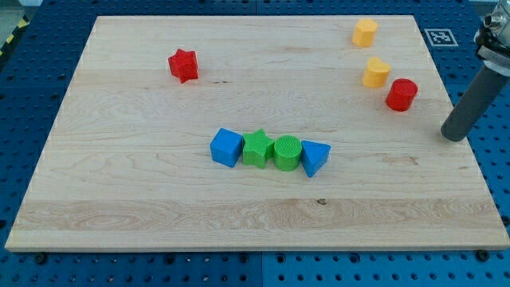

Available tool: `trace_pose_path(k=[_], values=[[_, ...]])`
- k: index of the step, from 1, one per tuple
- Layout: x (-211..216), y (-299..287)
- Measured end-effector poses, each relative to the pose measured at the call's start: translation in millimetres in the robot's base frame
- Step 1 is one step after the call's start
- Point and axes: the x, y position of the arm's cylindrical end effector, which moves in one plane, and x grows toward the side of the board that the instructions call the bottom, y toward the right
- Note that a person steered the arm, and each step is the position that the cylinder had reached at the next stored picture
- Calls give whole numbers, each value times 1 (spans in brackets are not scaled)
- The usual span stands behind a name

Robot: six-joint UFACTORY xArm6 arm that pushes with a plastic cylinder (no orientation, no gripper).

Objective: Slide the red circle to the center

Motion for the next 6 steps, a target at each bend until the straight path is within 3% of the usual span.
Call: trace_pose_path(k=[3, 6], values=[[-38, -2], [-89, -79]])
